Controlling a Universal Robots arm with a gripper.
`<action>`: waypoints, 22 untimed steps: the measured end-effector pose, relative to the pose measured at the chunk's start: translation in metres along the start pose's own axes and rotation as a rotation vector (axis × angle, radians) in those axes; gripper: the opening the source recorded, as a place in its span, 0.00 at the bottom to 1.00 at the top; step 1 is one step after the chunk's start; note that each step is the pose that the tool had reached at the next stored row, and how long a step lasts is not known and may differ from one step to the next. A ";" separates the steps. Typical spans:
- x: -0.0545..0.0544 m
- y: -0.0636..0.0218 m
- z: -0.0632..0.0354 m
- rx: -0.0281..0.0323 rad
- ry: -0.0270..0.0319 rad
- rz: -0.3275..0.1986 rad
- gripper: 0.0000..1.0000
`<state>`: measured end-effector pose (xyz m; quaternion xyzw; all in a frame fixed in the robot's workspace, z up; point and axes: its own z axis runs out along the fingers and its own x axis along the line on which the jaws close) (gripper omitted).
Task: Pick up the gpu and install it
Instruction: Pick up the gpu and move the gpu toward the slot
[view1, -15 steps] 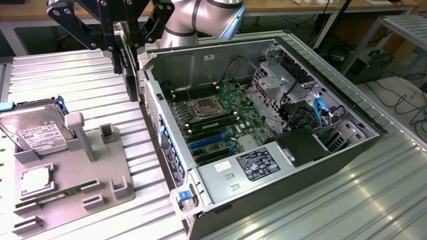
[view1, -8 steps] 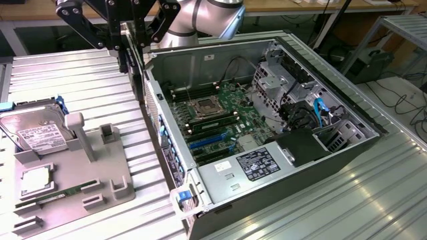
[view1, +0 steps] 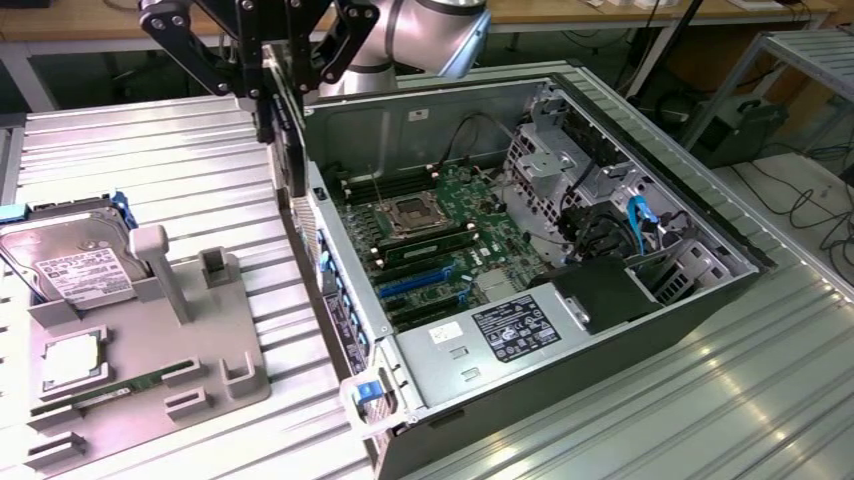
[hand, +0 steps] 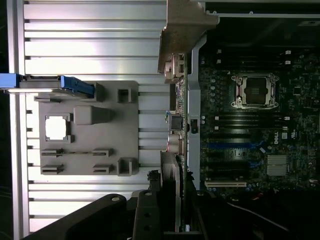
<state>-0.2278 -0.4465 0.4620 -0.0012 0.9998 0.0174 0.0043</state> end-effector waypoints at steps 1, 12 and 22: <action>-0.001 0.0000 0.0000 0.0000 0.0000 0.000 0.28; -0.019 0.0000 0.0002 0.0000 0.0000 0.000 0.28; -0.036 -0.0001 0.0003 0.0000 0.0000 0.000 0.28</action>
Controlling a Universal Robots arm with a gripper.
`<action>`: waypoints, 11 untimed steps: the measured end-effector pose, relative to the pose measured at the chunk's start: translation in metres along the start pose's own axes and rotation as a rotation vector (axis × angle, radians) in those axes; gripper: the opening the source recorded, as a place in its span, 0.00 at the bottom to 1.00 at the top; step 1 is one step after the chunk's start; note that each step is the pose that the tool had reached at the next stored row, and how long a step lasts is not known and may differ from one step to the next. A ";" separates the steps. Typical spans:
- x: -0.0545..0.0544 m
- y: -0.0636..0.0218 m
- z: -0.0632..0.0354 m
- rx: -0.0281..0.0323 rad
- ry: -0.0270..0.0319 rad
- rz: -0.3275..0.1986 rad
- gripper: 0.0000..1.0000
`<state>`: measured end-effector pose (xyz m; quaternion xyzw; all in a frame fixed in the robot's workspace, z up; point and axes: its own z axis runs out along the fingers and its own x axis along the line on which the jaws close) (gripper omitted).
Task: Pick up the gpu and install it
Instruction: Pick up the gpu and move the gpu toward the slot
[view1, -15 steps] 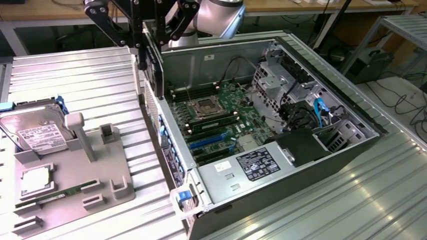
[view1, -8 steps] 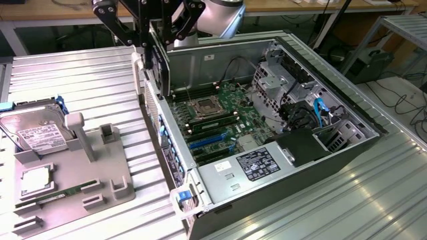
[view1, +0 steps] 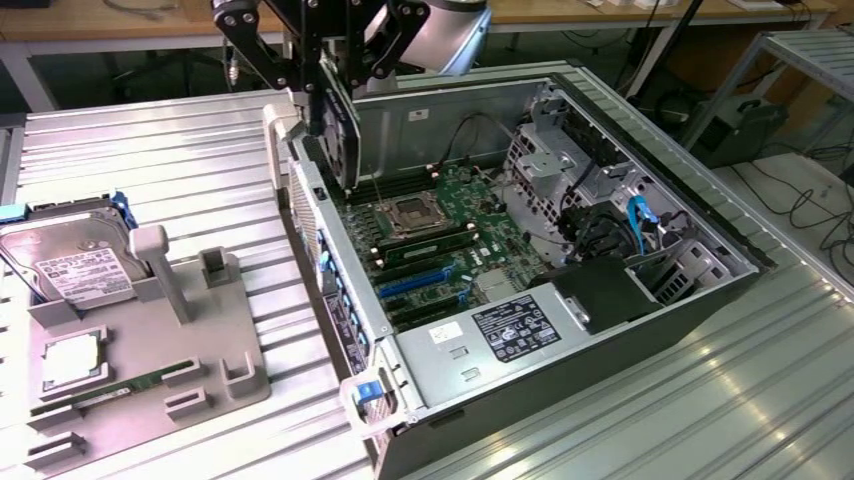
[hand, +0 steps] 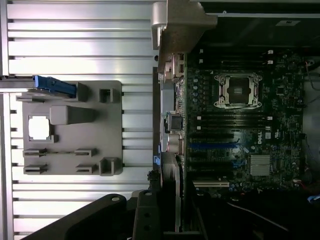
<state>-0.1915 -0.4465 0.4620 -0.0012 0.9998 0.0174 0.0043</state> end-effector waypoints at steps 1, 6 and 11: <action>-0.002 0.0000 0.0000 0.0000 0.0000 0.000 0.28; -0.012 0.0000 0.0003 0.0000 0.0000 0.000 0.28; -0.020 -0.0001 0.0009 -0.0001 -0.0001 0.000 0.28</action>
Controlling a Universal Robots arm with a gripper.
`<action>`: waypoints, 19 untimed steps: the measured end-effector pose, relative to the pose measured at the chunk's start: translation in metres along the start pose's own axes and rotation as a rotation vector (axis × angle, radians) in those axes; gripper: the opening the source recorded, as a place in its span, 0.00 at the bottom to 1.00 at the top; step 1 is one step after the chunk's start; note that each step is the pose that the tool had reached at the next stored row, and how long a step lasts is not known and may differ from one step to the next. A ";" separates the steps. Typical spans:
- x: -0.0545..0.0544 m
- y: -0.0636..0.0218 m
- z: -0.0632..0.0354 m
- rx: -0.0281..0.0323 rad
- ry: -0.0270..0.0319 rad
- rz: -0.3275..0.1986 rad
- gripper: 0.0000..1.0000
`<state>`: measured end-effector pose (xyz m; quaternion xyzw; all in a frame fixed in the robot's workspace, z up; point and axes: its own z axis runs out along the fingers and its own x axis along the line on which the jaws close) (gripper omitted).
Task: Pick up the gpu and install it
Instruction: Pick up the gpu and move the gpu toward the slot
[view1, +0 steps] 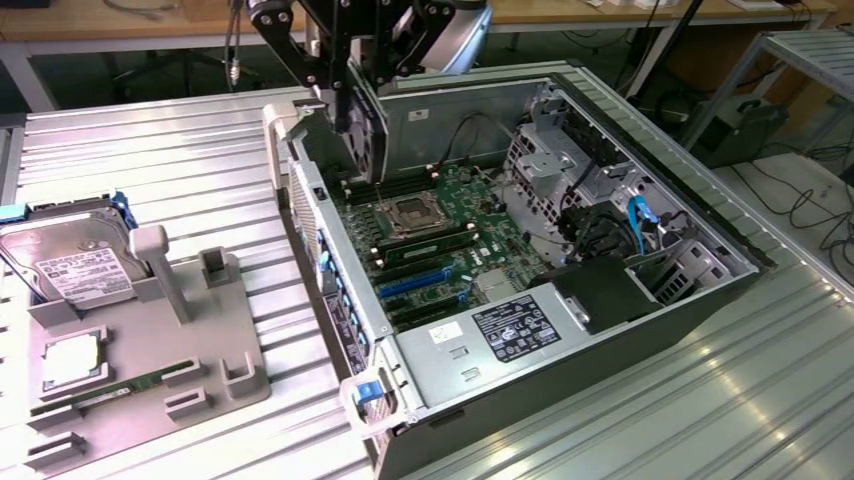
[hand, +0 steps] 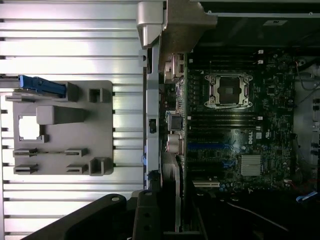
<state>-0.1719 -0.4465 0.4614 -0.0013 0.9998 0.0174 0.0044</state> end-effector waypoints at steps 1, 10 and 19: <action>-0.002 0.0000 0.0001 0.0000 0.0001 0.000 0.28; -0.018 -0.0001 0.0008 0.0001 0.0001 0.000 0.28; -0.030 -0.0001 0.0010 0.0000 0.0001 0.000 0.28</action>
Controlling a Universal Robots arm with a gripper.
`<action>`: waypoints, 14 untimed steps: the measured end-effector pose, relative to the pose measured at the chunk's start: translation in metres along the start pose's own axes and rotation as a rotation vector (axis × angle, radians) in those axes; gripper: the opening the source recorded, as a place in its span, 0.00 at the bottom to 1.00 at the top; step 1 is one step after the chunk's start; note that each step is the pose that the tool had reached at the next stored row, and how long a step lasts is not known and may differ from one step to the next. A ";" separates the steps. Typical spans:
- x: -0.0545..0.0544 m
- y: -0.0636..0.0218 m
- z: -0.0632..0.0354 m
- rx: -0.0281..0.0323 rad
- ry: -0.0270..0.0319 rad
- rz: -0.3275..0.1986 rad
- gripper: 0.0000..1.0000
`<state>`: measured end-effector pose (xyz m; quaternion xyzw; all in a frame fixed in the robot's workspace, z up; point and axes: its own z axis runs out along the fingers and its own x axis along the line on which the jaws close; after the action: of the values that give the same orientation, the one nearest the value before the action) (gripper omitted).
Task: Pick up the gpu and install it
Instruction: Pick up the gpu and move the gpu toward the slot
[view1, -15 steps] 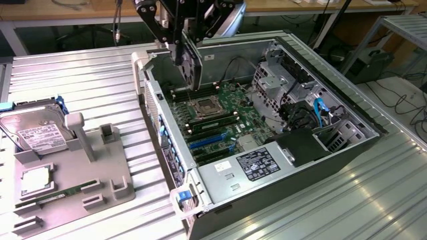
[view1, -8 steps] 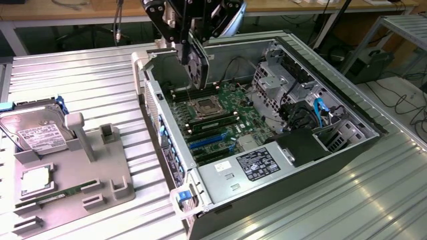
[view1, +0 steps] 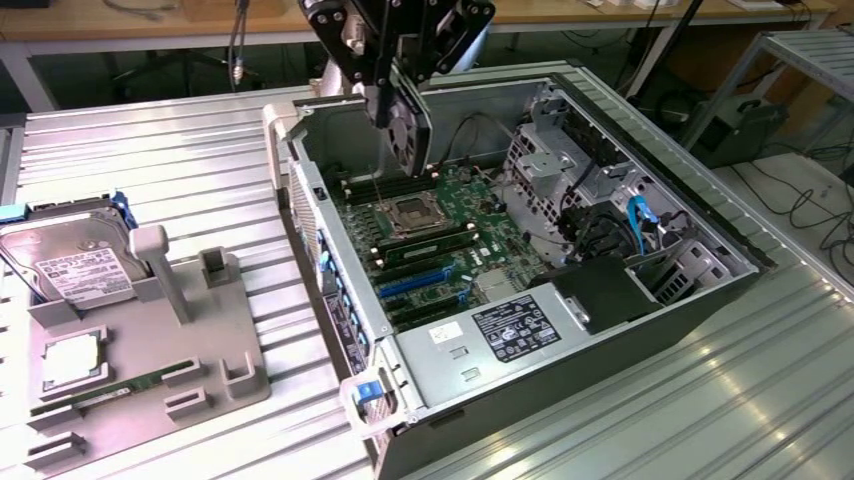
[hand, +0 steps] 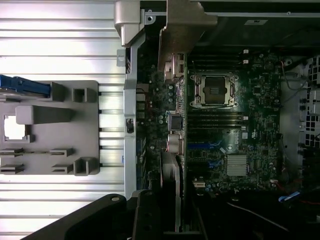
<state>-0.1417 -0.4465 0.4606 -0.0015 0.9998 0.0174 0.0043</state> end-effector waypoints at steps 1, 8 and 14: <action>-0.001 0.0000 0.0000 0.0000 0.0000 0.000 0.28; -0.011 0.0000 0.0001 0.0000 0.0000 0.000 0.28; -0.022 -0.0001 0.0002 0.0000 0.0000 -0.001 0.28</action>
<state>-0.1194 -0.4465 0.4606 -0.0018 0.9998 0.0174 0.0043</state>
